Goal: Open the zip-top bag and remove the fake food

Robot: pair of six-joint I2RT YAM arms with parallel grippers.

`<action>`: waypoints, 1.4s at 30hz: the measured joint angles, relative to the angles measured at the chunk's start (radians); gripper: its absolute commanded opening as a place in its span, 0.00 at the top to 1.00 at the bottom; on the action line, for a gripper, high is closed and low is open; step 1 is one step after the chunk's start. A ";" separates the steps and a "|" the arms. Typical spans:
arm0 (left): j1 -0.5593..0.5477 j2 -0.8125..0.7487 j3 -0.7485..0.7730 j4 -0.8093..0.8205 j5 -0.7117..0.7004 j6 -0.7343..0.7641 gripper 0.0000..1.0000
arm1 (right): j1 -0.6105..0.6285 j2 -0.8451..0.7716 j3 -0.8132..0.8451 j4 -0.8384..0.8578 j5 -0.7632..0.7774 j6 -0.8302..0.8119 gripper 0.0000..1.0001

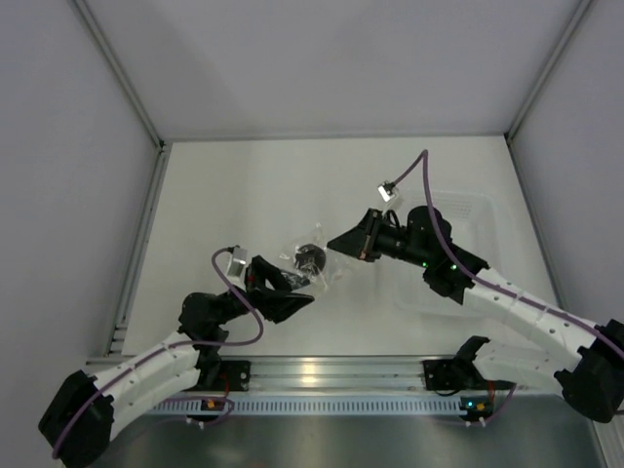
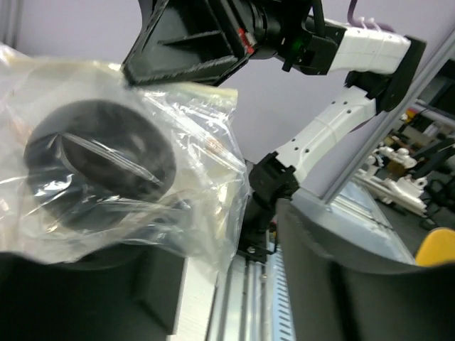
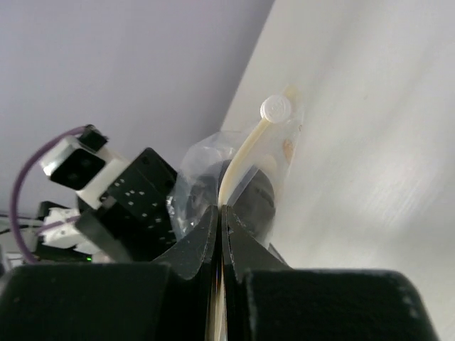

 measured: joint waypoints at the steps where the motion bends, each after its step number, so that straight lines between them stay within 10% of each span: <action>1: 0.000 -0.001 -0.001 -0.007 -0.004 0.004 0.31 | 0.000 0.016 0.003 -0.011 0.008 -0.037 1.00; 7: 0.000 -0.034 0.000 -0.106 -0.056 0.035 0.02 | 0.000 0.090 0.027 -0.104 0.056 -0.234 1.00; 22: 0.000 -0.261 0.110 -0.760 -0.540 0.064 0.02 | 0.016 0.093 0.225 -0.271 0.024 -0.736 1.00; 34: 0.000 -0.129 0.602 -1.057 -0.555 0.229 0.12 | 0.119 0.019 0.225 -0.380 -0.010 -1.001 1.00; 42: 0.000 -0.110 0.512 -1.009 -0.343 0.325 0.16 | 0.129 -0.023 0.225 -0.405 -0.108 -1.050 1.00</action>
